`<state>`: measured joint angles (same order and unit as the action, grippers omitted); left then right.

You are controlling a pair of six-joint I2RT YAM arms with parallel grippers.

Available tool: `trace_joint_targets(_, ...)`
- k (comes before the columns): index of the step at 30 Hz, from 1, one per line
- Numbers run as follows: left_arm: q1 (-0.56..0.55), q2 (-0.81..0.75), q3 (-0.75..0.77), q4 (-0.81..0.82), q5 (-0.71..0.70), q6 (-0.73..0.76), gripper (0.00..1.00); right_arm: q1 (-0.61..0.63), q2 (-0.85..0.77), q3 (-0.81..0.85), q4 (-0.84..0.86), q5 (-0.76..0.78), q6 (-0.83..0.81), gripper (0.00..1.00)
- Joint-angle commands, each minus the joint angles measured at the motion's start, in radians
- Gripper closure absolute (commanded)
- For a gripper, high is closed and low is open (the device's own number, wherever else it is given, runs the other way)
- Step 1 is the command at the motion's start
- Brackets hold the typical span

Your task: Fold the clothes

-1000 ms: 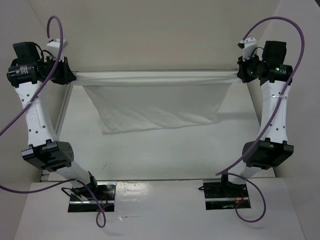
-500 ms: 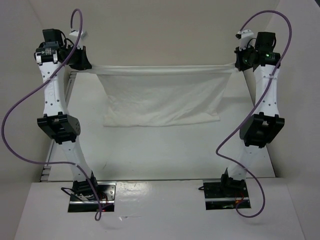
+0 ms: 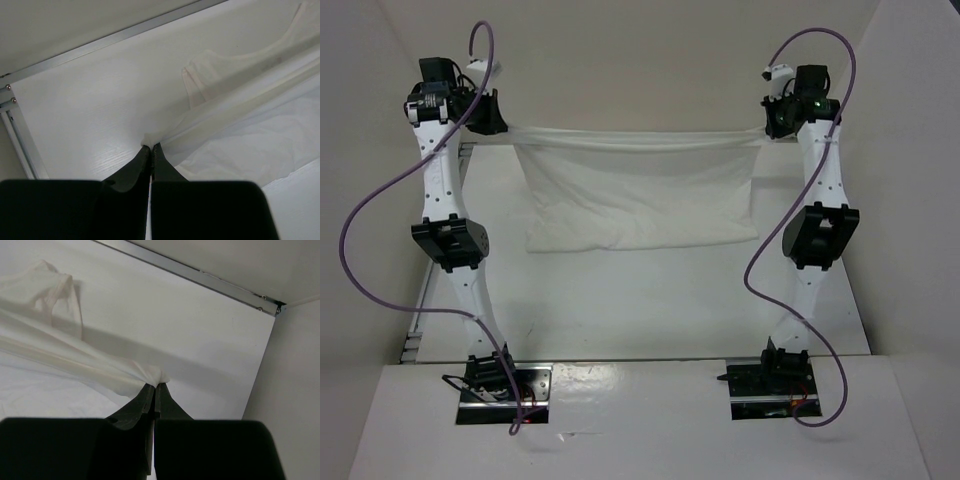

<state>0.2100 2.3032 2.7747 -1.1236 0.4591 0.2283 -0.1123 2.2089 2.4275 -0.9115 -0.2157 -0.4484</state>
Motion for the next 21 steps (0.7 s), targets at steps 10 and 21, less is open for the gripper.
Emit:
trace_joint_targets(10, 0.014, 0.255, 0.301, 0.010, -0.028, -0.027, 0.90, 0.017, 0.258, 0.310, 0.082, 0.094, 0.096, 1.00)
trace_joint_targets(21, 0.005, 0.398, 0.358, 0.160, 0.091, -0.109, 0.56, 0.092, 0.511, 0.617, 0.151, 0.255, 0.163, 0.77)
